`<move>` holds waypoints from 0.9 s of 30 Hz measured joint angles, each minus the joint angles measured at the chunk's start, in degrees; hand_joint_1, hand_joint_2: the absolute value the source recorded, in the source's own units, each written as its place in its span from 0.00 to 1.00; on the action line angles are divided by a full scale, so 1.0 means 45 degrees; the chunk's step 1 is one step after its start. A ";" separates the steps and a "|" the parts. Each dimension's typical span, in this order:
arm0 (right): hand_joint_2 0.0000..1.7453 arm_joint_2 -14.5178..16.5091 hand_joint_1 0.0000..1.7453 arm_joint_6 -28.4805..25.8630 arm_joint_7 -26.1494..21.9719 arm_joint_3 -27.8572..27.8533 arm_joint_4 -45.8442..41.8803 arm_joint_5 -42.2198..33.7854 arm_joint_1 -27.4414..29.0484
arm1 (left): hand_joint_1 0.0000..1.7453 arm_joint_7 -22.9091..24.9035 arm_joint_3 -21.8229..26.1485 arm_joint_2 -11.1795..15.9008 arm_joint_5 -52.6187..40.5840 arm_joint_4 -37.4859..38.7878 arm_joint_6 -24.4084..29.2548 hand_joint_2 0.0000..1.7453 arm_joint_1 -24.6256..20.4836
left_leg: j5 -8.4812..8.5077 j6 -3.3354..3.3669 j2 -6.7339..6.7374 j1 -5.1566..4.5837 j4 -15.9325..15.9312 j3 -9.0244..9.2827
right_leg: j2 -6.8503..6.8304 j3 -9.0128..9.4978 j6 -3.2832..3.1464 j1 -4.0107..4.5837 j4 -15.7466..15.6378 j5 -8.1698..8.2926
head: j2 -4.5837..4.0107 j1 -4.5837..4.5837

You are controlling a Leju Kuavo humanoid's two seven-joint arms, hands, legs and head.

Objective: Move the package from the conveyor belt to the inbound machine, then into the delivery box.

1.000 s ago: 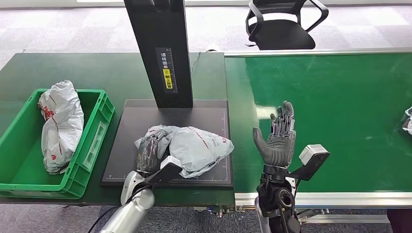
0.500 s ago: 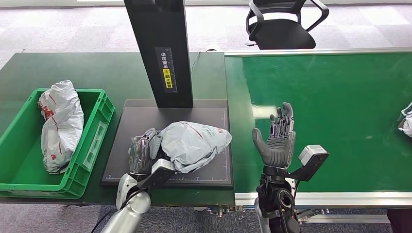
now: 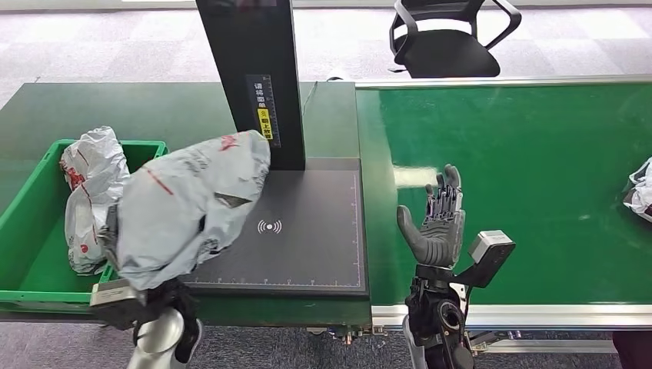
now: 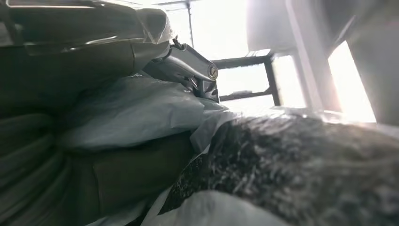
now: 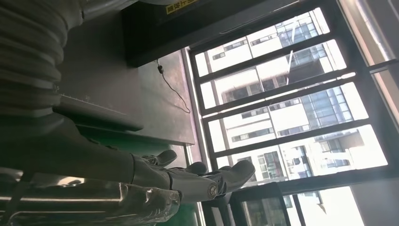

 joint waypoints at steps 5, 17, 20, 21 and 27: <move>1.00 -0.0001 0.00 0.0060 0.0043 -0.0140 0.0108 0.0164 -0.0023 | 1.00 0.0000 0.2184 0.0297 0.2419 -0.2593 -0.2420 1.00 -0.0447 | 0.0003 -0.0002 0.0003 0.0000 0.0000 0.0011 | 0.0001 0.0009 -0.0001 0.0000 0.0001 0.0002 | 0.0000 0.0000; 1.00 0.0043 0.00 0.0258 0.0123 -0.0375 0.0300 0.0210 -0.0217 | 1.00 0.0078 0.5493 0.0583 0.2500 -0.2658 -0.2965 1.00 -0.1829 | 0.0005 -0.0003 -0.0003 0.0000 0.0001 0.0010 | -0.0001 0.0003 -0.0003 0.0000 0.0002 0.0004 | 0.0000 0.0002; 1.00 0.0094 0.00 0.0378 0.0148 -0.0424 0.0302 0.0256 -0.0222 | 1.00 0.0464 0.5814 0.0894 0.1644 -0.1705 -0.2638 1.00 -0.2731 | 0.0009 -0.0007 -0.0005 0.0001 0.0001 0.0013 | -0.0002 0.0003 -0.0006 0.0001 0.0003 0.0006 | 0.0000 0.0004; 1.00 0.0112 0.00 0.0406 0.0155 -0.0440 0.0304 0.0278 -0.0224 | 1.00 0.0673 0.5922 0.1061 0.1320 -0.1200 -0.2558 1.00 -0.3096 | 0.0013 -0.0010 -0.0005 0.0002 0.0001 0.0015 | -0.0002 0.0004 -0.0010 0.0001 0.0005 0.0009 | 0.0000 0.0005; 1.00 0.0149 0.00 0.0457 0.0179 -0.0502 0.0300 0.0333 -0.0189 | 1.00 0.1199 0.6763 0.2255 0.0404 0.2737 -0.2875 1.00 -0.4853 | 0.0028 -0.0025 0.0057 0.0005 0.0001 0.0024 | 0.0039 -0.0010 -0.0031 0.0003 0.0033 0.0025 | 0.0000 0.0002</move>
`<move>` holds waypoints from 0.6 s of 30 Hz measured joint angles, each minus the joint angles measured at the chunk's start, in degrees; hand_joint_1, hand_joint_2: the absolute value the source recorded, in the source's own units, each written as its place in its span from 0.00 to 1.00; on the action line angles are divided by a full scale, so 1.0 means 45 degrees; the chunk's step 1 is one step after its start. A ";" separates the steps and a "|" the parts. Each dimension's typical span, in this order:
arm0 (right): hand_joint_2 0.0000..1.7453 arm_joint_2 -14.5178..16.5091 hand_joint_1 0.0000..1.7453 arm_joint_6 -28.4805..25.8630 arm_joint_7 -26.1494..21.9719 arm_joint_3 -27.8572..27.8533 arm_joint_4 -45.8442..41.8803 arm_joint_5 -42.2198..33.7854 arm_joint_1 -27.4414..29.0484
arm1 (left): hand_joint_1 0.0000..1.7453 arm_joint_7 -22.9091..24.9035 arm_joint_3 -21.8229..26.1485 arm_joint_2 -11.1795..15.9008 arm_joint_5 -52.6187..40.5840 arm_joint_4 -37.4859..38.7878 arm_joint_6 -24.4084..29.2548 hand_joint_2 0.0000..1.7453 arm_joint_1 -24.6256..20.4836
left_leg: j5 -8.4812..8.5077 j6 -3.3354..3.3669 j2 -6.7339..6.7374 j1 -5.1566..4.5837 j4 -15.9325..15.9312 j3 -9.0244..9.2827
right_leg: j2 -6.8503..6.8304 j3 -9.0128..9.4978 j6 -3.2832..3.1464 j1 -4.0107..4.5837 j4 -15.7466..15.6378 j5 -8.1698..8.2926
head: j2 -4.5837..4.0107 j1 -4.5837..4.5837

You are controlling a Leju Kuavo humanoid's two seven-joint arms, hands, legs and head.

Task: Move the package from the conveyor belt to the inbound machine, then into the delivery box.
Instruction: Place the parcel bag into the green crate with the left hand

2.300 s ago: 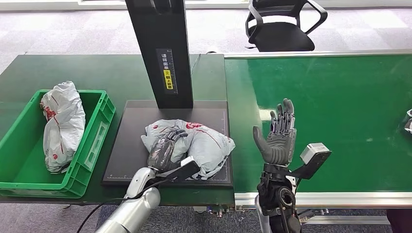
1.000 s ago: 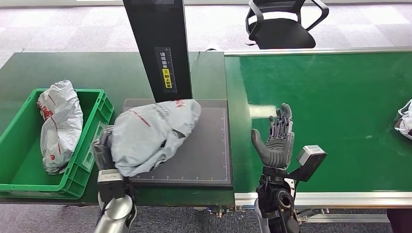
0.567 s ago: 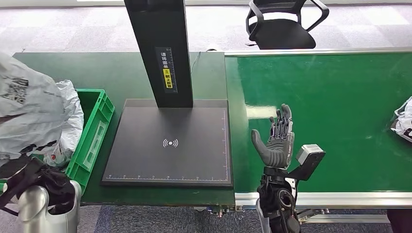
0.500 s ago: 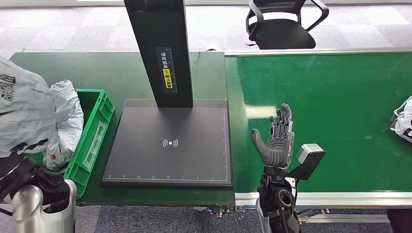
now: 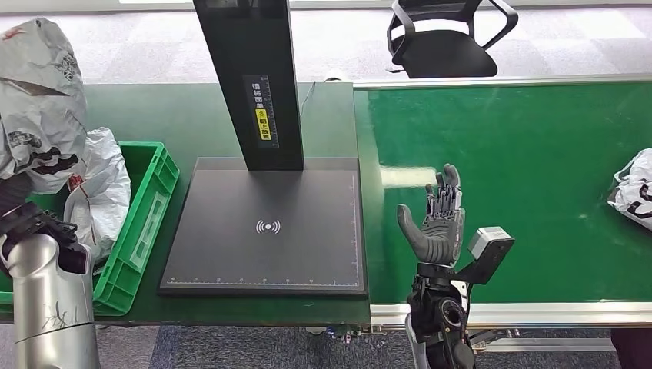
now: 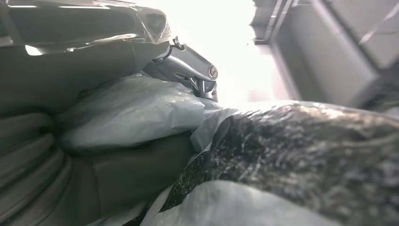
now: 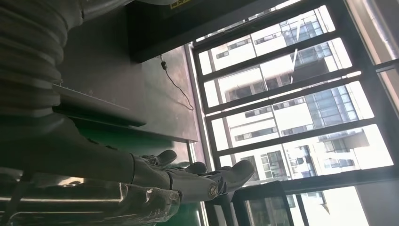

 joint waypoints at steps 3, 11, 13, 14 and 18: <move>1.00 0.0000 0.00 0.0038 0.0012 -0.0045 0.0000 0.0001 0.0077 | 1.00 -0.0140 0.0569 0.0276 0.0055 0.1302 -0.0270 1.00 -0.0009 | -0.0002 -0.0001 0.0009 0.0000 0.0000 -0.0013 | 0.0020 -0.0019 -0.0001 0.0000 0.0002 0.0000 | 0.0000 0.0000; 1.00 0.0000 0.00 0.0102 0.0073 -0.0096 0.0058 -0.0007 0.0108 | 1.00 -0.0011 0.1908 0.0574 -0.0087 0.2908 -0.0386 1.00 0.0454 | -0.0004 -0.0003 0.0006 0.0000 0.0000 -0.0047 | 0.0019 -0.0050 -0.0001 0.0000 0.0000 -0.0003 | 0.0000 0.0004; 1.00 0.0000 0.00 0.0113 0.0073 -0.0097 0.0114 -0.0040 0.0103 | 1.00 -0.0003 0.2182 0.0668 -0.0097 0.3124 -0.0388 1.00 0.0528 | -0.0004 -0.0003 0.0004 0.0001 -0.0001 -0.0047 | 0.0018 -0.0050 -0.0001 0.0001 0.0000 -0.0003 | 0.0000 0.0002; 1.00 0.0000 0.00 0.0117 0.0073 -0.0097 0.0147 -0.0070 0.0098 | 1.00 -0.0006 0.2308 0.0711 -0.0097 0.3204 -0.0389 1.00 0.0566 | -0.0003 -0.0003 0.0004 0.0001 -0.0001 -0.0046 | 0.0018 -0.0049 -0.0001 0.0002 0.0001 -0.0003 | 0.0000 0.0002; 1.00 0.0000 0.00 0.0118 0.0073 -0.0095 0.0283 -0.0149 0.0052 | 1.00 -0.0011 0.2655 0.0818 -0.0206 0.3441 -0.0373 1.00 0.0635 | -0.0002 -0.0004 0.0000 0.0003 -0.0001 -0.0046 | 0.0015 -0.0048 -0.0001 0.0003 0.0002 -0.0002 | 0.0000 0.0004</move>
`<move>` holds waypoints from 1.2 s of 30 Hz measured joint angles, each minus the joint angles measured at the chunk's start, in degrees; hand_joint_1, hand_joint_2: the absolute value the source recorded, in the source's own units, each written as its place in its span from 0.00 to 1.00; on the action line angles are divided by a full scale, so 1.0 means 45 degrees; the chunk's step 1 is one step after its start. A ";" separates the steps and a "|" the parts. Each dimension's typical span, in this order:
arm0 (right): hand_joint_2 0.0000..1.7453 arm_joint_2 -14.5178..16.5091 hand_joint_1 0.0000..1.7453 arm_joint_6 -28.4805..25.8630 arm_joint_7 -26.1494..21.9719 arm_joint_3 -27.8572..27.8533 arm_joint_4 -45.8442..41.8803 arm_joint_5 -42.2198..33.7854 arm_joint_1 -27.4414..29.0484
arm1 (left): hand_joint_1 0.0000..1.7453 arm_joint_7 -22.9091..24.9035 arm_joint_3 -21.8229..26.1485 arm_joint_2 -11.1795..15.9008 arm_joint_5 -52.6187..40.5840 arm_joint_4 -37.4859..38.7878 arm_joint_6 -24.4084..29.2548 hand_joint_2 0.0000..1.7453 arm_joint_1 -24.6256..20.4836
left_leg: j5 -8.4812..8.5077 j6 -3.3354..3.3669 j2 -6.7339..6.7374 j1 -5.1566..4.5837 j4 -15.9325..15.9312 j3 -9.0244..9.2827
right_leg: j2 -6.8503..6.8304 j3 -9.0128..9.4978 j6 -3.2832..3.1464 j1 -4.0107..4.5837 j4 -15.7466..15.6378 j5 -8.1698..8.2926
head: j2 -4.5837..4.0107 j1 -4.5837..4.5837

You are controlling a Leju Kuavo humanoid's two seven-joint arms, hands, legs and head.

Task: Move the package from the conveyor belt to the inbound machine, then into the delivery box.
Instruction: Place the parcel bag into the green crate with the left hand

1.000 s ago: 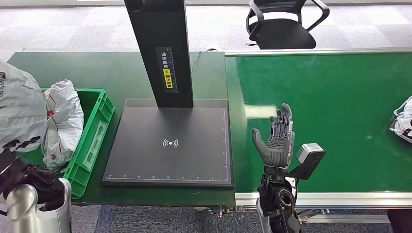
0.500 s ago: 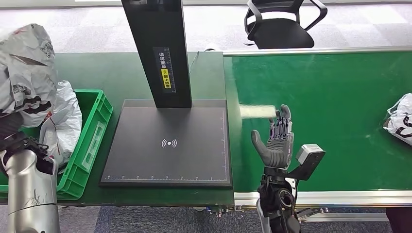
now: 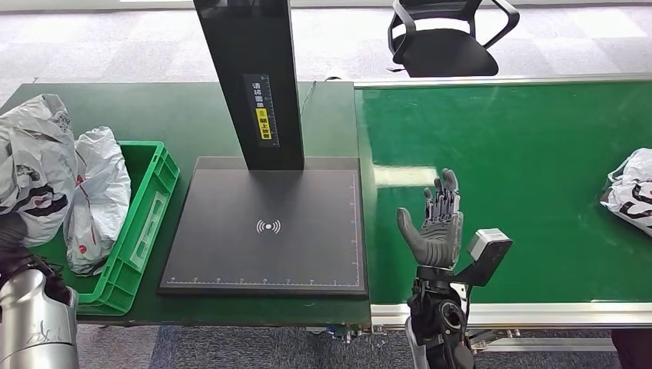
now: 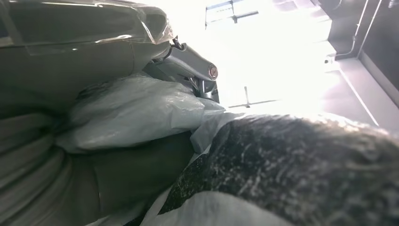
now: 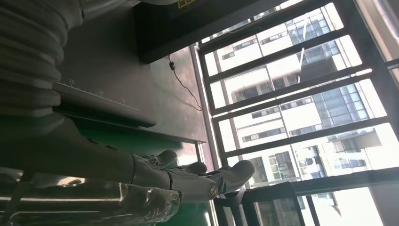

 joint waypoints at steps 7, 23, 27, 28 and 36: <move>1.00 0.0000 0.00 0.0005 -0.0016 0.0021 0.0205 -0.0035 -0.0035 | 0.00 0.0102 0.0114 0.0046 -0.0424 0.0138 -0.0053 1.00 0.0003 | -0.0001 0.0000 0.0001 0.0000 0.0000 0.0000 | 0.0000 -0.0002 0.0000 0.0000 -0.0001 0.0000 | 0.0000 0.0000; 1.00 0.0000 0.00 -0.0028 -0.0062 0.0021 0.0357 -0.0084 -0.0034 | 0.00 0.0148 -0.0262 -0.0302 -0.0319 -0.0635 -0.0664 1.00 0.0005 | -0.0001 0.0000 0.0003 0.0000 0.0001 0.0003 | 0.0001 -0.0003 0.0000 0.0000 -0.0001 0.0000 | 0.0000 -0.0002; 1.00 0.0000 0.00 -0.0029 -0.0063 0.0021 0.0358 -0.0084 -0.0034 | 0.00 0.0148 -0.0276 -0.0338 -0.0319 -0.0752 -0.0664 1.00 0.0006 | 0.0000 0.0000 0.0002 0.0000 0.0000 0.0004 | 0.0001 -0.0003 0.0000 0.0000 0.0000 0.0000 | 0.0000 -0.0001; 1.00 0.0000 0.00 -0.0029 -0.0063 0.0021 0.0358 -0.0084 -0.0034 | 0.00 0.0148 -0.0278 -0.0347 -0.0321 -0.0767 -0.0664 1.00 0.0006 | 0.0000 0.0000 0.0003 0.0000 0.0000 0.0005 | 0.0001 -0.0002 0.0000 0.0000 0.0000 0.0000 | 0.0000 -0.0001; 1.00 0.0000 0.00 -0.0046 -0.0101 0.0019 0.0363 -0.0097 -0.0019 | 0.00 0.0126 -0.0392 -0.0512 -0.0148 -0.1323 -0.0803 1.00 0.0244 | -0.0001 0.0000 0.0003 -0.0001 0.0001 0.0006 | 0.0002 0.0000 0.0000 -0.0001 -0.0001 0.0001 | 0.0000 0.0000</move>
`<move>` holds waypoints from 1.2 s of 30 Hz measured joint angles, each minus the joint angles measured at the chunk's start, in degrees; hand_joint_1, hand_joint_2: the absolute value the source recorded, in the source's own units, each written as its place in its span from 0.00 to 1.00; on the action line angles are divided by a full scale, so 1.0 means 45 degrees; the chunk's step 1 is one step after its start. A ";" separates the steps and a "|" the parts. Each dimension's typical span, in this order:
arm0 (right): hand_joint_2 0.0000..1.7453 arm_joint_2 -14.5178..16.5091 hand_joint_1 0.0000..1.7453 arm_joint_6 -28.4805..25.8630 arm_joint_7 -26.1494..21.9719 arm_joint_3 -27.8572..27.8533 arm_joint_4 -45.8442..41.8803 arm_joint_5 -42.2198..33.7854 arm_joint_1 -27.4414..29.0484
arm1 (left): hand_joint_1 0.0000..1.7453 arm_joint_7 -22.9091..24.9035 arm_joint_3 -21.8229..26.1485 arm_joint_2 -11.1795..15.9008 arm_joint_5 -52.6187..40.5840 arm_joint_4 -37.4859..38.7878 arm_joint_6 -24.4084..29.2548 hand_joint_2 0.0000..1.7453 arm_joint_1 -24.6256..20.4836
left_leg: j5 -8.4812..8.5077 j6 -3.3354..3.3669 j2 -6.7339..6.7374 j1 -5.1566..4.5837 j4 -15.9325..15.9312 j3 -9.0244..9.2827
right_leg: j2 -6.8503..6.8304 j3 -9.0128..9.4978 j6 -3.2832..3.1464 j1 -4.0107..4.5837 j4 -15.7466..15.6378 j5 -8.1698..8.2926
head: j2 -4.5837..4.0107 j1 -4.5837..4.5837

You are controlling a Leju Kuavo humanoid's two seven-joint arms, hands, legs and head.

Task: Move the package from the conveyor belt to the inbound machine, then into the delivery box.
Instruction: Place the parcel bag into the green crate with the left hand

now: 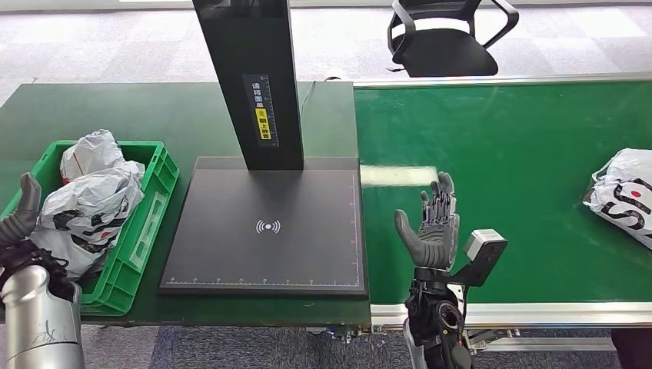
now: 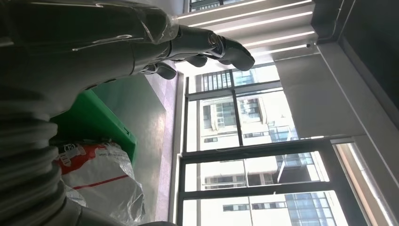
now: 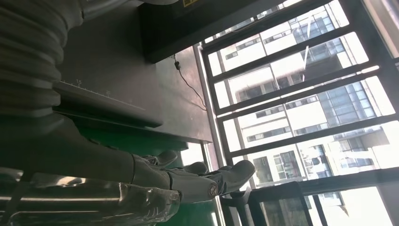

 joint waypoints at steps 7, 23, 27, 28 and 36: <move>1.00 -0.0005 0.00 -0.0062 -0.0151 -0.0009 0.0106 -0.0075 0.0011 | 0.00 -0.0119 -0.0598 -0.0443 0.0428 -0.1684 -0.0084 1.00 0.0776 | -0.0001 0.0000 0.0001 0.0000 0.0000 -0.0001 | 0.0000 0.0000 0.0000 0.0000 -0.0001 -0.0001 | 0.0000 0.0000; 1.00 -0.0047 0.00 -0.1498 -0.0816 0.0929 0.0223 0.3236 0.0782 | 0.00 -0.1319 -0.4474 -0.4649 0.3903 -1.0232 -0.3255 1.00 0.7368 | -0.0039 0.0008 -0.0007 -0.0009 -0.0002 -0.0001 | -0.0012 0.0004 0.0012 -0.0008 -0.0023 -0.0021 | 0.0000 -0.0003; 1.00 -0.0074 0.00 -0.1258 -0.0821 0.1003 0.0150 0.3774 0.1367 | 0.00 -0.1319 -0.4974 -0.5082 0.4455 -1.0479 -0.4927 1.00 0.8447 | -0.0037 0.0006 -0.0007 -0.0002 -0.0005 0.0010 | -0.0011 0.0011 0.0011 -0.0003 -0.0021 -0.0021 | 0.0000 -0.0004; 1.00 -0.0077 0.00 -0.1233 -0.0824 0.1007 0.0130 0.3799 0.1490 | 0.00 -0.1319 -0.5034 -0.5104 0.4394 -1.0444 -0.5424 1.00 0.8608 | -0.0036 0.0006 -0.0007 -0.0002 -0.0005 0.0012 | -0.0012 0.0014 0.0011 -0.0002 -0.0021 -0.0020 | 0.0000 -0.0006; 1.00 -0.0068 0.00 -0.0947 -0.0878 0.1007 -0.0154 0.4032 0.2268 | 0.00 -0.1208 -0.6269 -0.5030 0.1010 -0.8053 -0.5543 1.00 0.8889 | -0.0035 0.0008 -0.0004 -0.0011 -0.0004 0.0026 | -0.0015 0.0032 0.0013 -0.0010 -0.0021 -0.0017 | 0.0000 -0.0004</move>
